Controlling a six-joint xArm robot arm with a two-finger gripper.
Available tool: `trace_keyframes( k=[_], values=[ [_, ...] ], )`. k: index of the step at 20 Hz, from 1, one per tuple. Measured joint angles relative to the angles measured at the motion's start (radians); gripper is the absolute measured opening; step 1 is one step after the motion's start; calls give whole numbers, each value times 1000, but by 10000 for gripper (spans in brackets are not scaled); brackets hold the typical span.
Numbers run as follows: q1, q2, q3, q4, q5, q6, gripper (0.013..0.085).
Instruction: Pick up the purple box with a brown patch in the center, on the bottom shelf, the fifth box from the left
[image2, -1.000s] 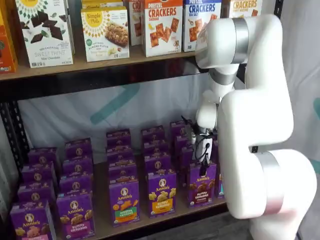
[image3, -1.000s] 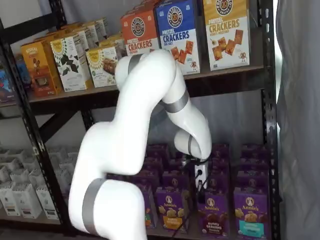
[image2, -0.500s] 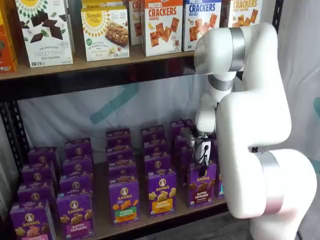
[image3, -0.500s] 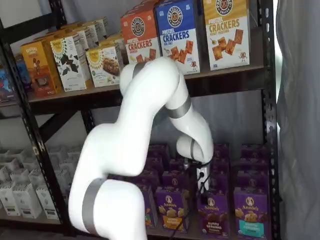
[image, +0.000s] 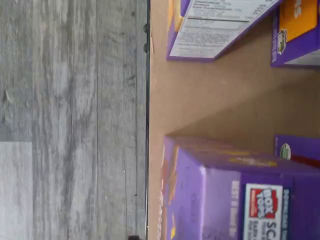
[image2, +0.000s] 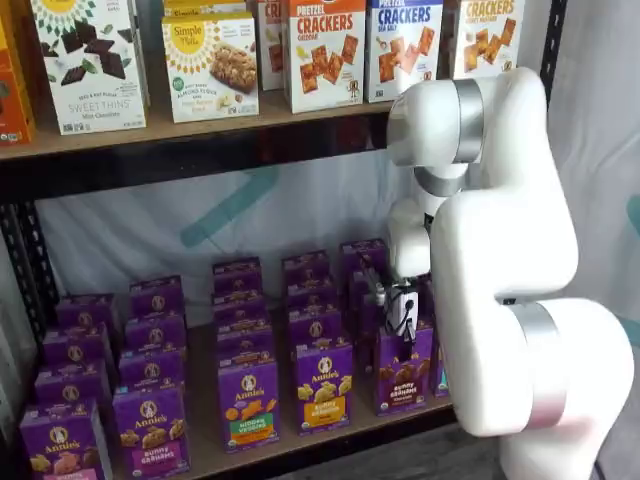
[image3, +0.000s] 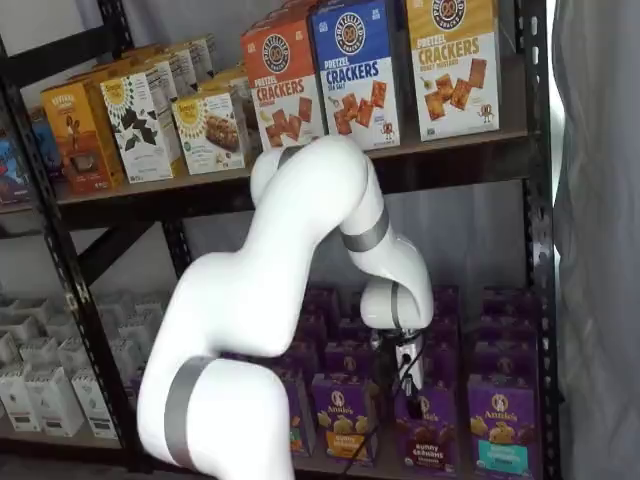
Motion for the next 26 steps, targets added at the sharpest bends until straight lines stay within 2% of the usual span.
trace_keyframes(
  k=[9, 11, 12, 13, 16, 19, 26],
  values=[
    [4, 47, -68, -52, 39, 51, 850],
    [2, 51, -74, -66, 45, 63, 770],
    [2, 52, -75, -66, 47, 62, 770],
    [1, 53, -76, -64, 48, 59, 730],
    [-2, 54, -77, -59, 53, 52, 690],
    [-4, 51, -73, -50, 52, 42, 610],
    [-7, 43, -60, -54, 45, 42, 610]
  ],
)
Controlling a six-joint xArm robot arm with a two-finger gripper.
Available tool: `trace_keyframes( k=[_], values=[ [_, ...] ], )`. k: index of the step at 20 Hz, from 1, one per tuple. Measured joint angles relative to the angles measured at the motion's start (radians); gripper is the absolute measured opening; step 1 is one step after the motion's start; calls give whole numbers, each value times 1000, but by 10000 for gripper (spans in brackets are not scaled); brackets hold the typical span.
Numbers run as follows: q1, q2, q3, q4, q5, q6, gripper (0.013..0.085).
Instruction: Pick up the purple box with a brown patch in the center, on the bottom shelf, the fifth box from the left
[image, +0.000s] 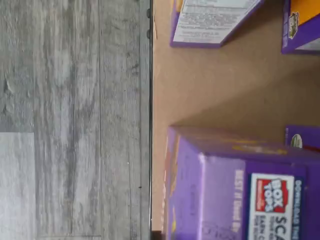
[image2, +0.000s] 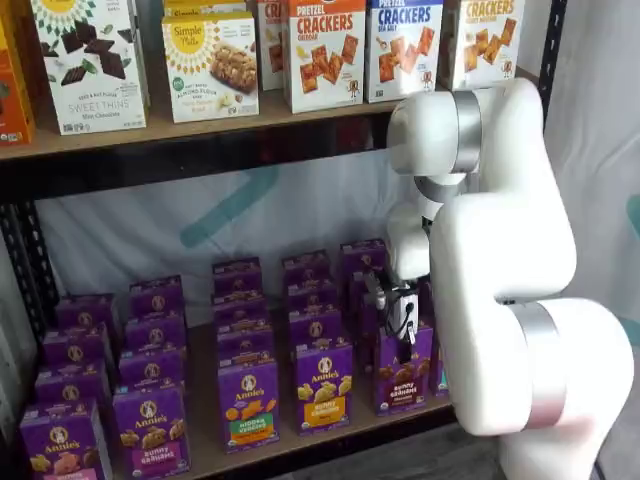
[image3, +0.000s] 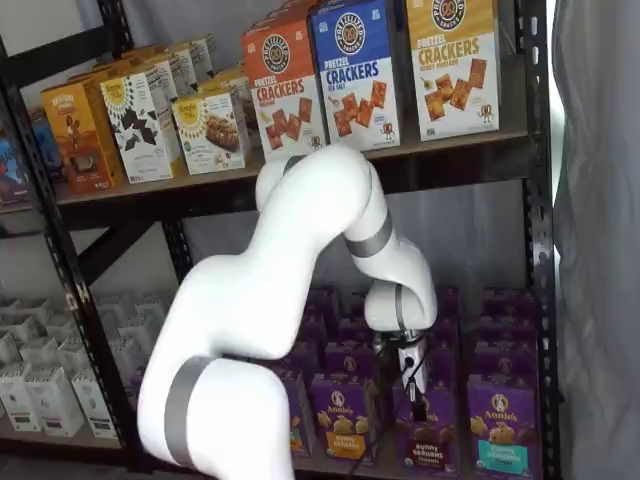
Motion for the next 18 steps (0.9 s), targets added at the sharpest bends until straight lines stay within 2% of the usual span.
trace_keyframes(
  k=[3, 4, 7, 10, 16, 17, 18],
  values=[
    [-1, -2, 4, -17, 3, 15, 570],
    [-1, -3, 6, -22, 4, 19, 530],
    [0, -4, 11, -24, 5, 23, 490],
    [1, -5, 16, -25, 2, 25, 410],
    [2, -9, 29, -25, -16, 26, 410],
    [2, -10, 32, -27, -17, 27, 370],
    [1, -12, 35, -30, -19, 30, 370]
  ],
)
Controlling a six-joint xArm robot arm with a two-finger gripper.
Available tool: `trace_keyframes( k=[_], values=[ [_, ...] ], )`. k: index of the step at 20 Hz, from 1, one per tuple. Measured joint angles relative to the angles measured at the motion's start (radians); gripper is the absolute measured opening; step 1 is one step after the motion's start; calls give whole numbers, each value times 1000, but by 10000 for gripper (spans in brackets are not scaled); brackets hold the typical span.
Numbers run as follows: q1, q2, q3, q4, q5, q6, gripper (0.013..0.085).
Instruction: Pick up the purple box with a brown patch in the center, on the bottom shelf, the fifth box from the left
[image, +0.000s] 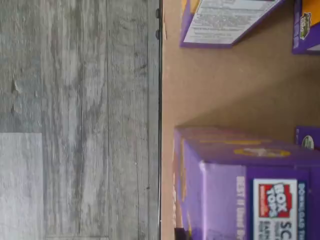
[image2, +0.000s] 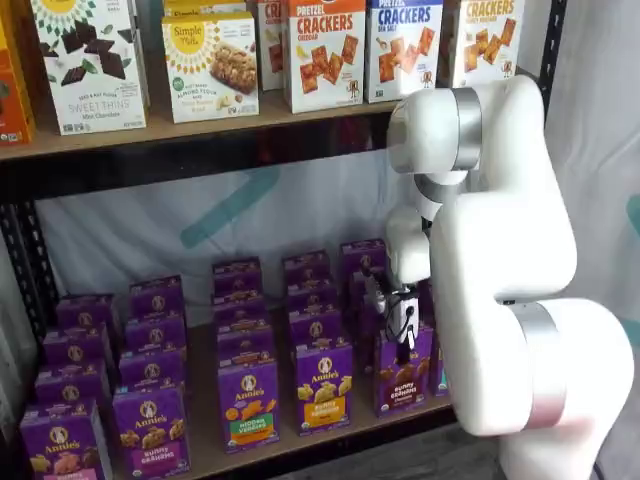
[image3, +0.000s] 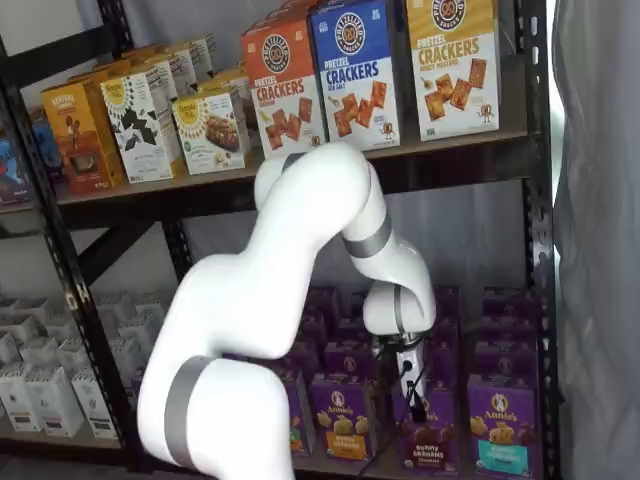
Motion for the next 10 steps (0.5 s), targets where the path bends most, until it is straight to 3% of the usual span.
trace_keyframes(
  k=[2, 10],
  values=[
    [-1, -4, 7, -4, -2, 4, 290],
    [6, -47, 80, 15, -27, -7, 290]
  ],
)
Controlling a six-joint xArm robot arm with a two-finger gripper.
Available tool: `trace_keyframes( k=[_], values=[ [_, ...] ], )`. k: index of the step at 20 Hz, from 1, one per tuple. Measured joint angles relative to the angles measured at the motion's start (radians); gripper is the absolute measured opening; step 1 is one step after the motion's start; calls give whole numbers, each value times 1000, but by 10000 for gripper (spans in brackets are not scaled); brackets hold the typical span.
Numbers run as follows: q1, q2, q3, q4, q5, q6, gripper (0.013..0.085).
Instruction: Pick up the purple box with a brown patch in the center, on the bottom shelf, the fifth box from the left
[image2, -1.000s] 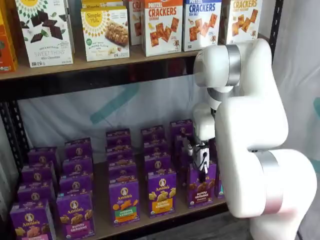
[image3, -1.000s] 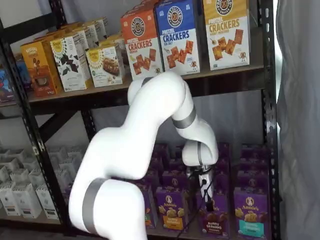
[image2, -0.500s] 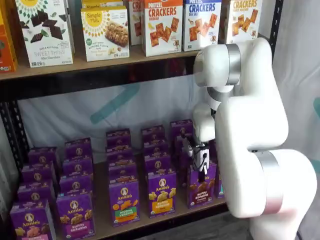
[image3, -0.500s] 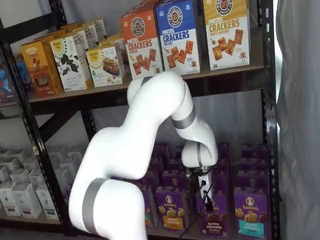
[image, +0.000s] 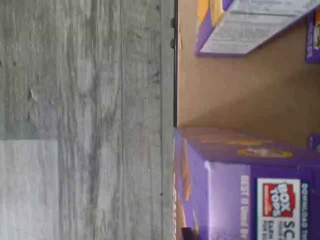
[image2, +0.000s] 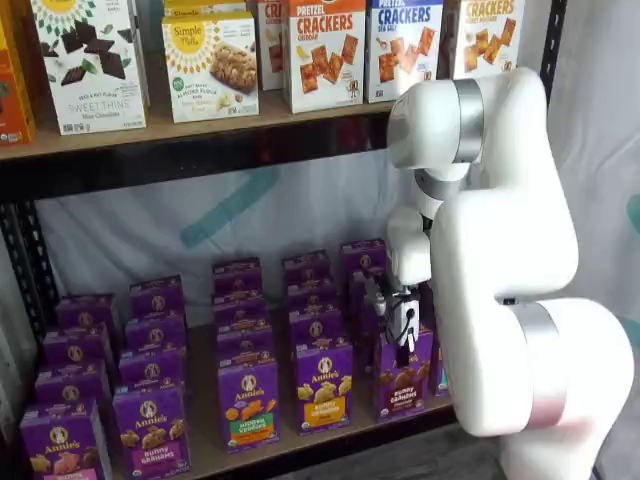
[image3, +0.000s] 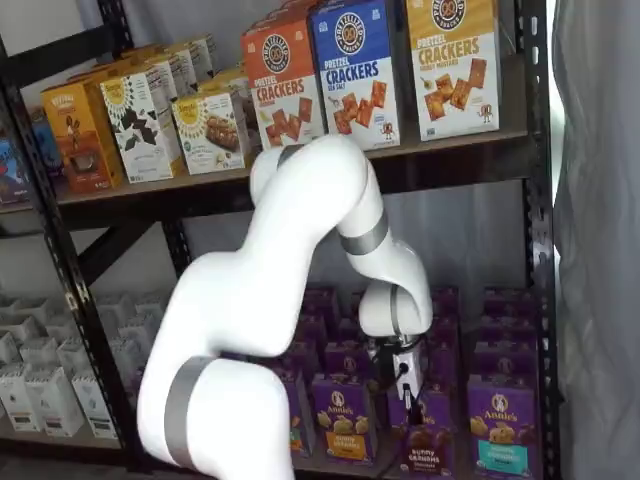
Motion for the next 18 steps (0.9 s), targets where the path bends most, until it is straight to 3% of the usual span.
trace_keyframes(
  k=[7, 14, 18],
  values=[
    [9, -87, 135, 25, -42, -13, 290],
    [10, -204, 291, 9, -60, 5, 290],
    [16, -292, 393, 28, -68, -7, 290]
  ],
)
